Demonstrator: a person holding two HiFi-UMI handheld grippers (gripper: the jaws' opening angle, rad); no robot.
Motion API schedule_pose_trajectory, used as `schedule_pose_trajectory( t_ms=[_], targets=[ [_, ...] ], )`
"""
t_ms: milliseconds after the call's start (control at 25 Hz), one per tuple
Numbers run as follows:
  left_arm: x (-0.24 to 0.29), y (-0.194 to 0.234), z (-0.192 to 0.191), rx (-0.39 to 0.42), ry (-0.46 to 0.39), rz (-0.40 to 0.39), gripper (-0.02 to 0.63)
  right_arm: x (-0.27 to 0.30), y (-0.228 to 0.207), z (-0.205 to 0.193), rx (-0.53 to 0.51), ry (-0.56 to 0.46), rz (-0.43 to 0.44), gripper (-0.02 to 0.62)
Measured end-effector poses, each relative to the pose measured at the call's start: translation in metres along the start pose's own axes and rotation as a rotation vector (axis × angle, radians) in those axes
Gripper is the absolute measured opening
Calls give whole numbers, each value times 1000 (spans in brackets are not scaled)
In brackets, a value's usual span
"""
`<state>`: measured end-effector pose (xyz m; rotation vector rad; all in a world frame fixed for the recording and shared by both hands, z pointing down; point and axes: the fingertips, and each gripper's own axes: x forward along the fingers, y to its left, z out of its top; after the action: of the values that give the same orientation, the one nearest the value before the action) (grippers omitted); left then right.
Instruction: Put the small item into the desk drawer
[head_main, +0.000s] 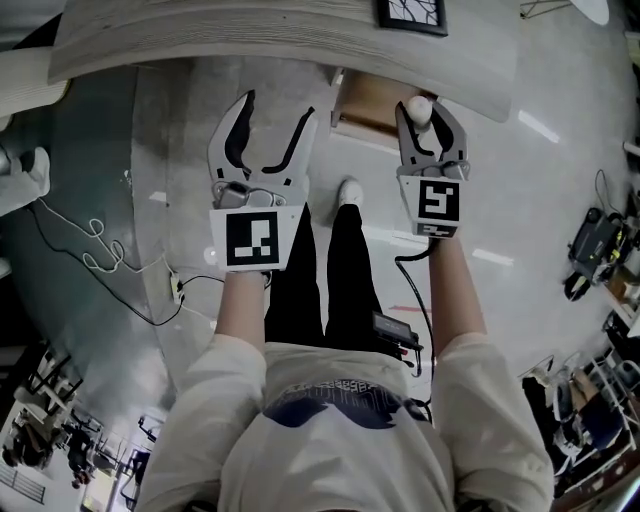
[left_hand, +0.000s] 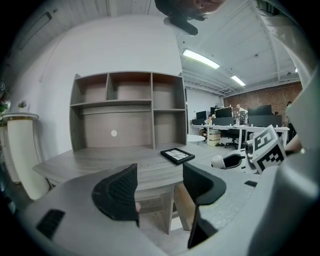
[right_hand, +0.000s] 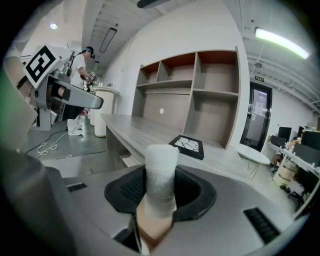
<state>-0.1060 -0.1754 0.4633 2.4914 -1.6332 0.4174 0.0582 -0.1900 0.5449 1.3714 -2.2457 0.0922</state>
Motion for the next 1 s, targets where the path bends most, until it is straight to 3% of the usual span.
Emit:
schedule_pose_trajectory(
  t_ms=[680, 1000],
  targets=[
    [16, 6, -29, -27, 37, -6, 268, 44, 20, -48, -56, 111, 34, 130],
    [23, 12, -34, -36, 38, 1, 268, 60, 28, -71, -155, 186, 85, 130]
  ],
)
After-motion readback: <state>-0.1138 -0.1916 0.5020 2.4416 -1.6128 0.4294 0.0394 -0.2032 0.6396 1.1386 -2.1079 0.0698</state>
